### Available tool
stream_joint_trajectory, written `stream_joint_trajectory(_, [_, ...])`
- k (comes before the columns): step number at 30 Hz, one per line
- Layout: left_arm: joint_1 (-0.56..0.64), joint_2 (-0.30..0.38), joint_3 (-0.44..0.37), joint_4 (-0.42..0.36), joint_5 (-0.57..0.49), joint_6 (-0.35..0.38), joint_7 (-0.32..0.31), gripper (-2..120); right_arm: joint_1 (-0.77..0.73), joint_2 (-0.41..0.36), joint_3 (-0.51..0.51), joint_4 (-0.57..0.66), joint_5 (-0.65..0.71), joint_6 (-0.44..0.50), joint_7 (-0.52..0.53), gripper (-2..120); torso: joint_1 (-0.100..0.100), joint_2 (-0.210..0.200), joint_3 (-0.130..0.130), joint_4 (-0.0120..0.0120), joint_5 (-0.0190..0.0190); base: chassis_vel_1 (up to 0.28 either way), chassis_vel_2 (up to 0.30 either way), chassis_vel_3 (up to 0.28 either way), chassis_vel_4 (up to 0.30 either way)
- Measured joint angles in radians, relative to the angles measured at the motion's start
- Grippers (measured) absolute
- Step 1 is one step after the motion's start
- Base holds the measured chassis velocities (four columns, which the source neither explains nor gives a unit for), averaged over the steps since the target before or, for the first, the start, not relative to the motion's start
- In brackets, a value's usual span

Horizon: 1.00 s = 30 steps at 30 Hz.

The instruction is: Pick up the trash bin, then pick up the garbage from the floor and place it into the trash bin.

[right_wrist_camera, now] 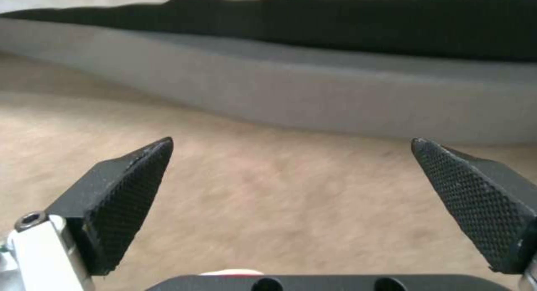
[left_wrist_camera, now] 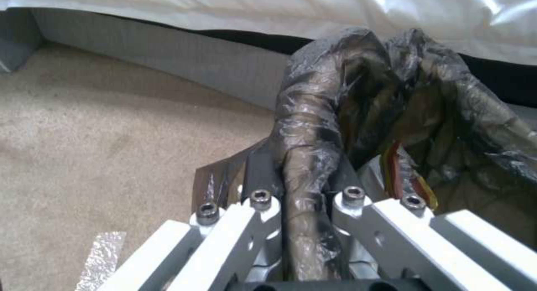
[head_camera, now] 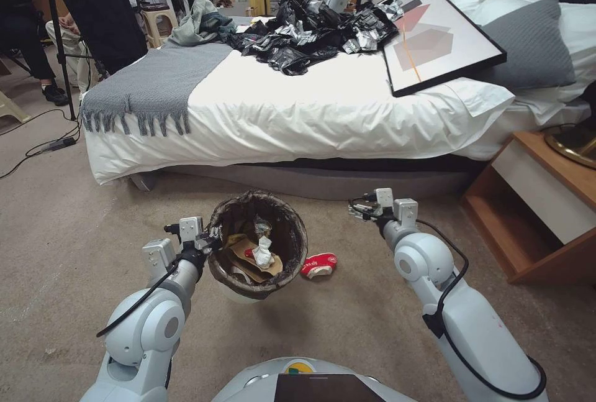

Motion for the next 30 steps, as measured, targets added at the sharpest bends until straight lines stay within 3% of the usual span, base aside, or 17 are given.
stream_joint_trajectory(3, [0.006,0.001,-0.002,-0.007,-0.007,0.0,-0.006,5,0.049,-0.007,-0.043,-0.054,0.164,-0.007,0.039,100,0.0,0.0,0.0,0.0001,0.0001,0.0,0.0,0.0,0.0])
stream_joint_trajectory(11, [0.003,0.015,-0.021,-0.013,-0.013,0.0,-0.018,5,0.141,0.055,-0.095,-0.206,0.347,-0.006,0.118,100,0.0,0.0,0.0,0.0002,0.0002,0.0,0.0,0.0,0.0])
stream_joint_trajectory(20, [-0.001,0.015,-0.02,0.0,-0.006,0.0,-0.016,5,0.144,0.144,-0.088,-0.345,0.358,-0.003,0.158,100,0.0,0.0,0.0,0.0002,0.0001,0.0,0.0,0.0,0.0])
stream_joint_trajectory(30, [-0.001,0.016,-0.012,0.013,-0.002,0.0,-0.008,5,0.065,0.229,-0.02,-0.408,0.342,0.0,0.204,100,0.0,0.0,0.0,0.0,0.0001,0.0,0.0,0.0,0.0])
